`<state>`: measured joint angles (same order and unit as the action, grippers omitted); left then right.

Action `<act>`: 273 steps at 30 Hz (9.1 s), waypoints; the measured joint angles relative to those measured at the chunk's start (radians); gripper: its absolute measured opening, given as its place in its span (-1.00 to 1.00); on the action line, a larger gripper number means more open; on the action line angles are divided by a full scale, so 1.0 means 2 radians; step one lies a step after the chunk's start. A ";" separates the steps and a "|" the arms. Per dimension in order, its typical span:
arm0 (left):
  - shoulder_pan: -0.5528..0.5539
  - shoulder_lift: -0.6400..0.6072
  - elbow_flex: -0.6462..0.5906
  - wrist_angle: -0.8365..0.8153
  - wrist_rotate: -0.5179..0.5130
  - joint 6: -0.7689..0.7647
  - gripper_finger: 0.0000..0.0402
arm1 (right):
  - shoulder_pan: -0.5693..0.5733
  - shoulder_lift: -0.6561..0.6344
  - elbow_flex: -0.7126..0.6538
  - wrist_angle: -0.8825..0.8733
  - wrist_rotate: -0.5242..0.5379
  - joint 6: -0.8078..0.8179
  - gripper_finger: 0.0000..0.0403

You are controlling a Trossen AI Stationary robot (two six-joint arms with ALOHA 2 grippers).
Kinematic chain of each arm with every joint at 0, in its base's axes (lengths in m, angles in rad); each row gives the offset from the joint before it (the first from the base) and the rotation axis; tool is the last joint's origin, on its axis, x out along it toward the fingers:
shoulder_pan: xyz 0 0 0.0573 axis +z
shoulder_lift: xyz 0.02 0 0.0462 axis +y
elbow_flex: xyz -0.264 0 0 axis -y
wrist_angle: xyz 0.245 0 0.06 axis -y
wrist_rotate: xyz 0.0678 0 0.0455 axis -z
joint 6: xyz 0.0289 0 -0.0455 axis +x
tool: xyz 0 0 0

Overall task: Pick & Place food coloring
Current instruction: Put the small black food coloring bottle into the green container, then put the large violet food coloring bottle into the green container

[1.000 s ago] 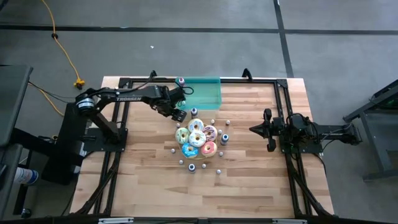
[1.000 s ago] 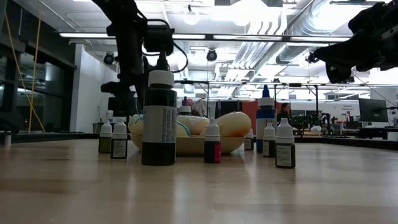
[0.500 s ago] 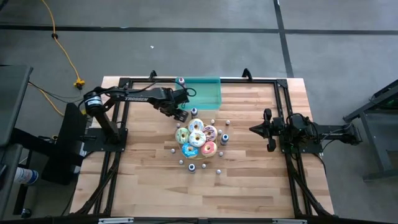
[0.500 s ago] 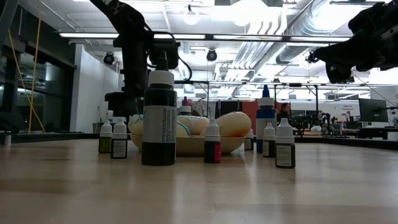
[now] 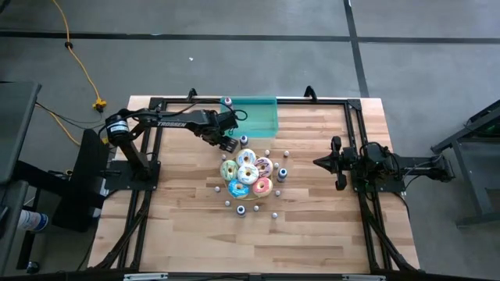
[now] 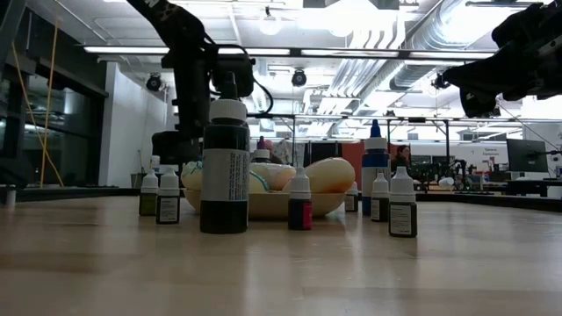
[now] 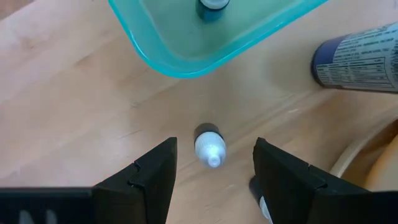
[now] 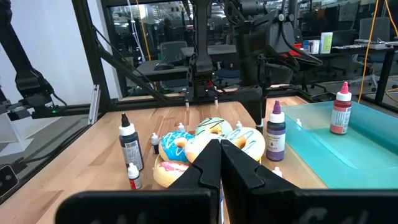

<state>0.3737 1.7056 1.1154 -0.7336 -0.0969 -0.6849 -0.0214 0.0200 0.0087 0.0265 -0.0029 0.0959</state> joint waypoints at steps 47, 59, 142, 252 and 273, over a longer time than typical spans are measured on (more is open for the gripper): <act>0.000 0.016 0.203 -0.188 -0.013 0.070 -0.83 | 0.000 0.000 0.000 0.000 0.000 0.000 -1.00; 0.014 0.031 0.234 -0.173 -0.048 0.041 -0.83 | 0.000 0.000 0.000 0.000 0.000 0.000 -1.00; 0.049 0.170 0.235 -0.065 -0.016 0.026 -0.51 | 0.000 0.000 0.000 0.000 0.000 0.000 -1.00; -0.020 0.170 0.343 -0.195 0.070 0.566 0.14 | 0.000 0.000 0.000 0.000 0.000 0.000 -1.00; -0.020 0.170 0.343 -0.188 0.060 0.564 -0.03 | 0.000 0.000 0.000 0.000 0.000 0.000 -1.00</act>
<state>0.3344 2.0457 1.8023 -1.1086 0.0236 0.4435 -0.0213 0.0204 0.0090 0.0265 -0.0029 0.0959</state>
